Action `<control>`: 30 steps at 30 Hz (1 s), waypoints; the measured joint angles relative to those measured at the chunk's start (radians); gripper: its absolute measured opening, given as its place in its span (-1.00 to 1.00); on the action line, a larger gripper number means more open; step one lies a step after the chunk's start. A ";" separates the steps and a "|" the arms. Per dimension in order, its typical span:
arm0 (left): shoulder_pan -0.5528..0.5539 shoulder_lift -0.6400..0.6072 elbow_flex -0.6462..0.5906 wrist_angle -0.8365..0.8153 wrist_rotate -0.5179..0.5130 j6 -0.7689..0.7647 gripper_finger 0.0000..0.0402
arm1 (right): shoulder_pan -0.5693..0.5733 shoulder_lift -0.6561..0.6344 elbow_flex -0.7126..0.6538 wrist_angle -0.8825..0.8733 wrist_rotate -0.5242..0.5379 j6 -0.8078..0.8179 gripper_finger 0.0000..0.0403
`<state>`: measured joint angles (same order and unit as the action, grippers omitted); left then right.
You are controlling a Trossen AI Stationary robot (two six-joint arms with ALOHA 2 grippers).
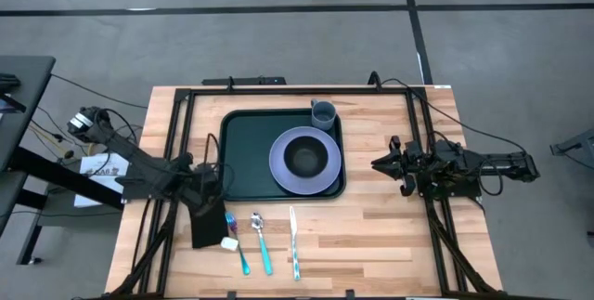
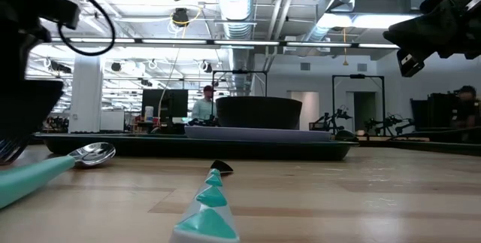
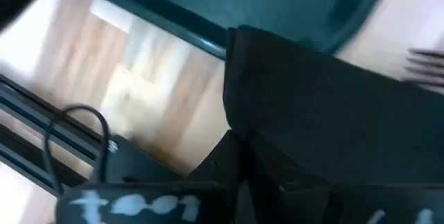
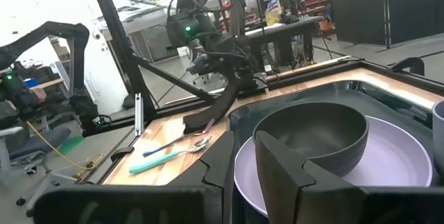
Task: Set up tray
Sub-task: Put the black napkin on the green serving tray to the left of the purple plate
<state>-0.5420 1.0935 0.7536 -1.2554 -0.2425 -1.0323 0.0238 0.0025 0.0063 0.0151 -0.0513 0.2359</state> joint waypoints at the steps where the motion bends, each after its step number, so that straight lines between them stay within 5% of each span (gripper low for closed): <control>1: 0.020 0.000 0.000 0.003 -0.013 0.020 -1.00 | 0.000 0.000 0.000 0.000 0.000 0.000 -0.73; 17: 0.420 0.000 0.000 0.256 -0.105 0.523 -1.00 | 0.000 0.000 0.000 0.000 0.000 0.000 -0.73; 30: 0.672 0.149 0.000 0.499 -0.001 0.818 -1.00 | 0.000 0.000 0.000 0.000 0.000 0.000 -0.73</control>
<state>0.1301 1.2427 0.7540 -0.7563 -0.2438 -0.2143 0.0239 0.0025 0.0066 0.0151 -0.0513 0.2363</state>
